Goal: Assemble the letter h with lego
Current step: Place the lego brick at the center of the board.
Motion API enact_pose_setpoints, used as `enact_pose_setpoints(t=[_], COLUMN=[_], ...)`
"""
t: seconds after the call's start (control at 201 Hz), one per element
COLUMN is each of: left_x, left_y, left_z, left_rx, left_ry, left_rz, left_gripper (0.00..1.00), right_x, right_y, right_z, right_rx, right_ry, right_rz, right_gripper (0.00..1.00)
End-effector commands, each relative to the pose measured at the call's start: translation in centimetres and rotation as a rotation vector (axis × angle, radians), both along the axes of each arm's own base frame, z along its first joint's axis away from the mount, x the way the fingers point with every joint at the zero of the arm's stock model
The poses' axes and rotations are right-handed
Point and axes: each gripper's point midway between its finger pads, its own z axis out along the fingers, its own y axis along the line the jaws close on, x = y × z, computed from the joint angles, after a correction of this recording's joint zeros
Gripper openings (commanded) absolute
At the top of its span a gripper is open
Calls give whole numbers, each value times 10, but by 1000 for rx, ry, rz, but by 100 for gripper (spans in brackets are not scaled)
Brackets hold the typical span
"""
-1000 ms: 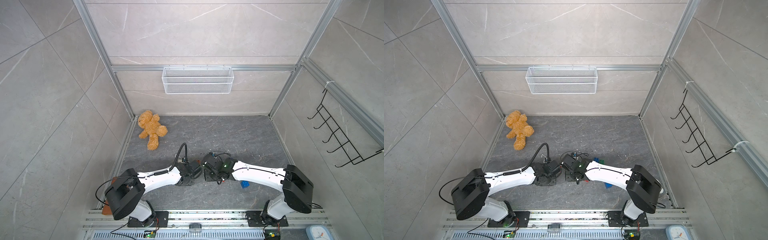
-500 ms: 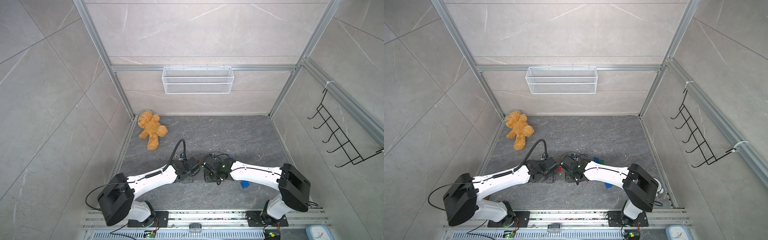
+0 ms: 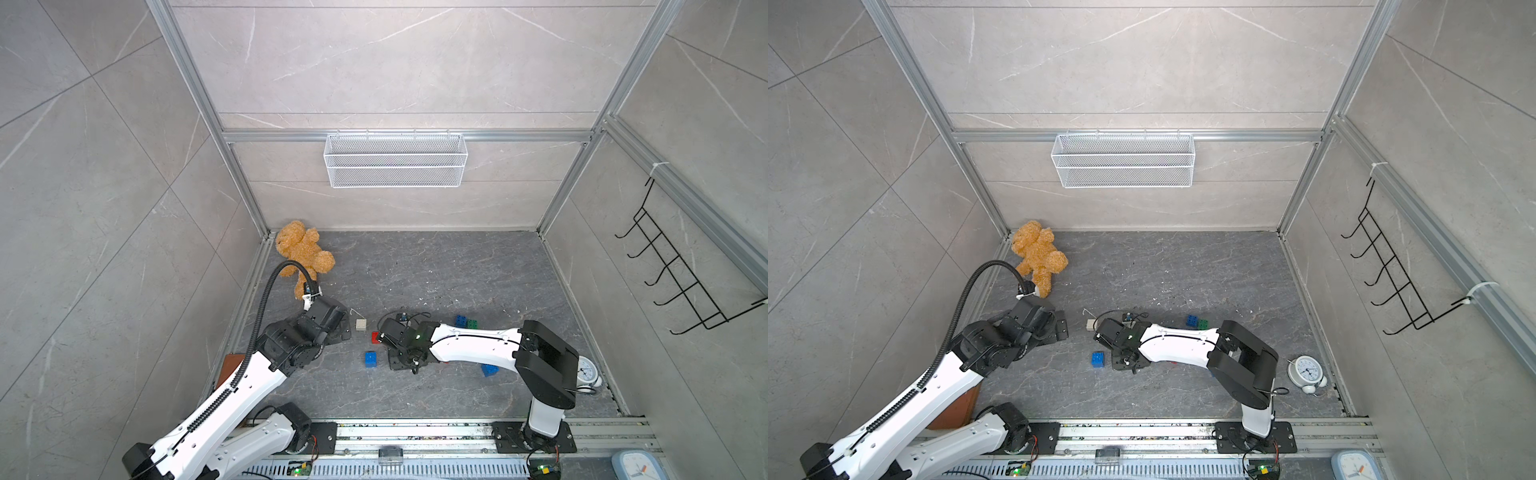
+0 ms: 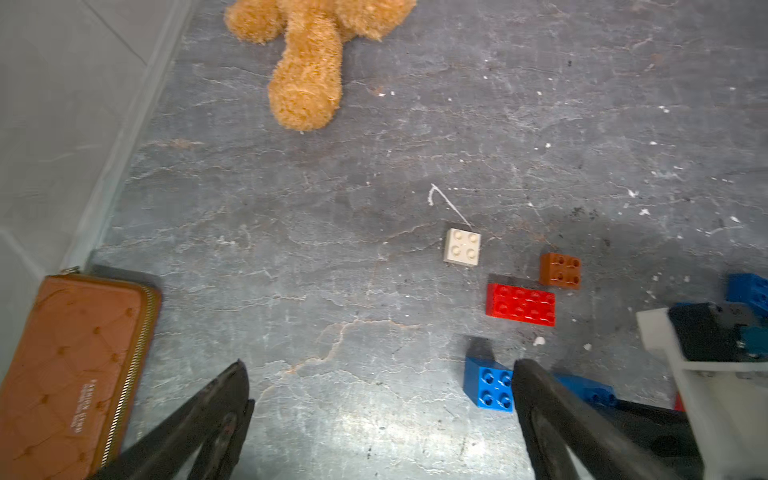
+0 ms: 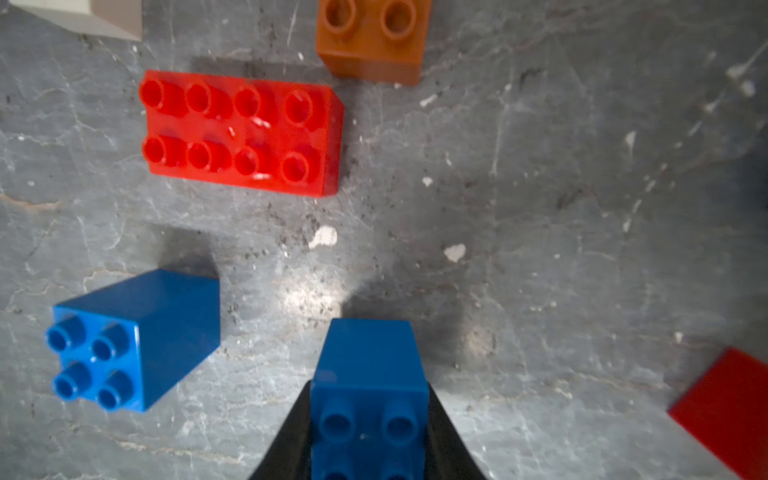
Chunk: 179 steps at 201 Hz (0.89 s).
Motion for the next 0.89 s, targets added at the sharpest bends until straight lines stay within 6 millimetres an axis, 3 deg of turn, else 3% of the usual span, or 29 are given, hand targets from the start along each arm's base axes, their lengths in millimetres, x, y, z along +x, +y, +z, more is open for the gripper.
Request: enact_pose_setpoints(t=[0.0, 0.489, 0.549, 0.633, 0.718, 0.823, 0.888], left_x=[-10, -5, -5, -5, -4, -3, -3], left_y=[36, 37, 38, 38, 37, 34, 35], left_z=[8, 5, 6, 6, 3, 1, 0], left_rx=[177, 215, 213, 205, 203, 200, 202], left_ry=[10, -3, -11, -15, -6, 4, 6], left_rz=[35, 1, 8, 10, 5, -2, -2], left_gripper=[100, 100, 100, 100, 100, 100, 100], right_x=[4, -9, -10, -9, -8, -7, -4], right_y=[-8, -1, 0, 0, 2, 4, 5], right_z=[-5, -11, -9, -6, -5, -1, 12], right_rx=[-65, -122, -116, -109, -109, -113, -105], right_ry=[-9, 8, 7, 3, 3, 0, -16], right_rz=[-40, -42, -47, -55, -56, -55, -50], right_gripper=[0, 3, 13, 42, 59, 70, 79])
